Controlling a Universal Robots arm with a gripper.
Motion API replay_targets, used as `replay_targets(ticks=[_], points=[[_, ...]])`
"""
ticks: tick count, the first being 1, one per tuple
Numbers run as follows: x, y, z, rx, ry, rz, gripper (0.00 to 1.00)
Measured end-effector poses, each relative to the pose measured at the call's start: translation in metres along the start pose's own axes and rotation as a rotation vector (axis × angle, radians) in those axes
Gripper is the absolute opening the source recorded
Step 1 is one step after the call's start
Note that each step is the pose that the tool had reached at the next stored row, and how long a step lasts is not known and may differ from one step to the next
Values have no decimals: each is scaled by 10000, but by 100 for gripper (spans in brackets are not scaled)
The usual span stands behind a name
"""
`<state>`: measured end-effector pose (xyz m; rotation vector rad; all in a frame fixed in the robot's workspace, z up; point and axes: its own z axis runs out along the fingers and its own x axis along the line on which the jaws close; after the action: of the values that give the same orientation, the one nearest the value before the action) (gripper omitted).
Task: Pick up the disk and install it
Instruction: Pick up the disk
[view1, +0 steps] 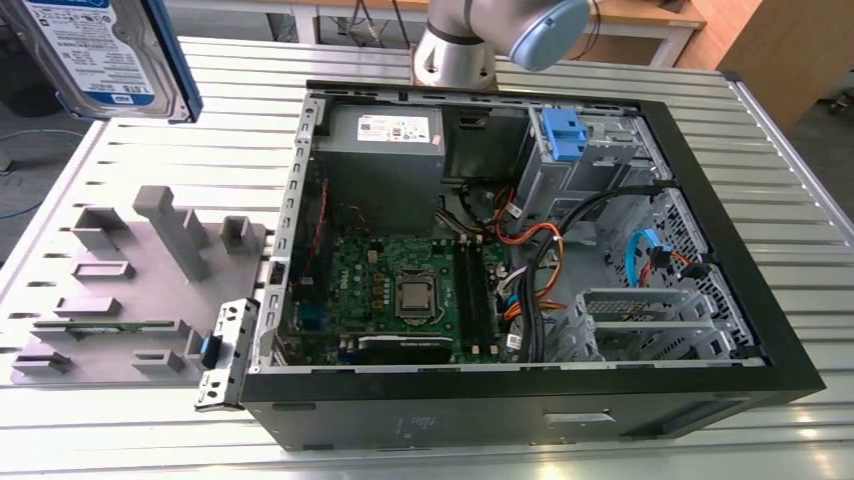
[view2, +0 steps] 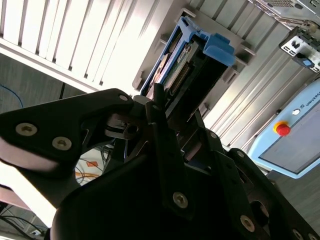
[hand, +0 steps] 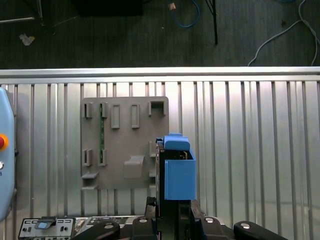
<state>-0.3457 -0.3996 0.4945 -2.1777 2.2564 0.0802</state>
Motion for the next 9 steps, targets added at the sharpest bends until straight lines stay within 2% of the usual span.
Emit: replay_targets(ticks=[6,9], points=[[-3,-87,-3,-2,0,0,35],[-4,-94,-3,-2,0,1,35]])
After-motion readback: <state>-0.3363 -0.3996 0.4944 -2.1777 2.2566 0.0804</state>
